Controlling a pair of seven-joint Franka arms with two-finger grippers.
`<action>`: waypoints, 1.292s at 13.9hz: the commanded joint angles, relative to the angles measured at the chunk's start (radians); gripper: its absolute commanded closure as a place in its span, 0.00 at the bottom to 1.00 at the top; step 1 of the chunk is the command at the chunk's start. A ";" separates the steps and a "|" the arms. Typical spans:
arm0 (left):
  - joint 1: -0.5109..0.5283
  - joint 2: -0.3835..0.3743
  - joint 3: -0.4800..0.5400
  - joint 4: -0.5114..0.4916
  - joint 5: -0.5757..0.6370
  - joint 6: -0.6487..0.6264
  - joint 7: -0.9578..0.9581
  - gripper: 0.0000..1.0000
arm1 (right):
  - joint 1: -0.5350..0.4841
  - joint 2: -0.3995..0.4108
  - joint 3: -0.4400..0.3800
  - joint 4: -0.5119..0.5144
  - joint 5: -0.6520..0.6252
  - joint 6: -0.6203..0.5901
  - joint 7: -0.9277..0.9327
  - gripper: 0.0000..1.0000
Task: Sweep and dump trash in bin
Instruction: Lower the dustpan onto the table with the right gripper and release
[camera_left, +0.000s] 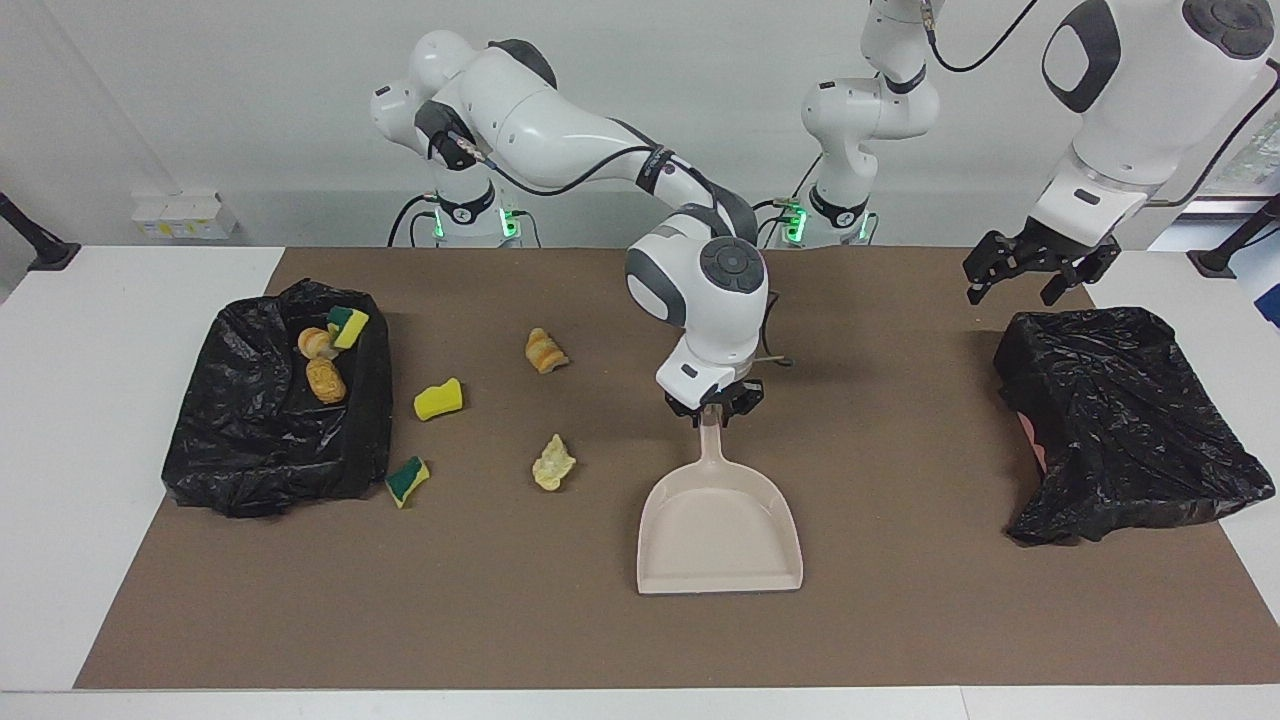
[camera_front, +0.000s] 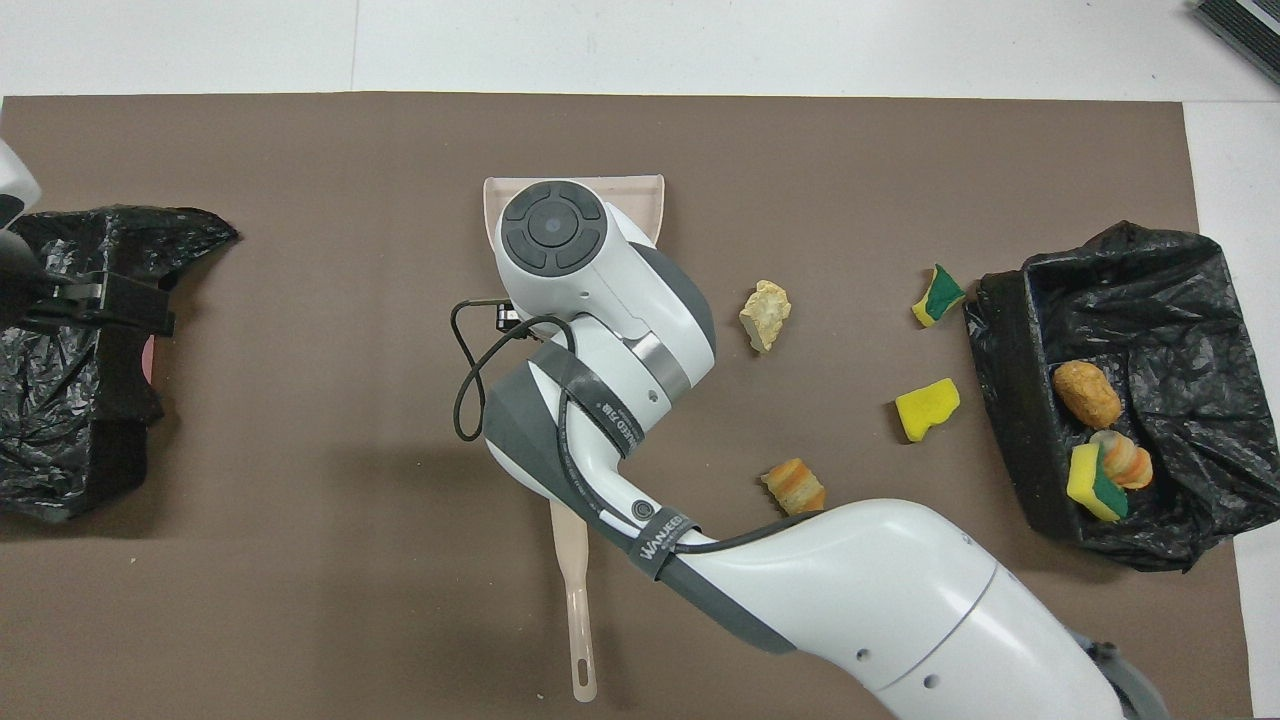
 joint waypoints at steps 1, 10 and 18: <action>-0.001 -0.014 0.004 -0.014 0.009 0.005 0.007 0.00 | -0.023 -0.100 0.011 -0.074 0.056 -0.059 0.024 0.00; -0.001 -0.014 0.004 -0.012 0.009 0.005 0.007 0.00 | 0.016 -0.570 0.014 -0.727 0.203 0.066 0.078 0.00; -0.001 -0.014 0.004 -0.013 0.009 0.005 0.007 0.00 | 0.157 -0.661 0.014 -1.147 0.317 0.447 0.115 0.00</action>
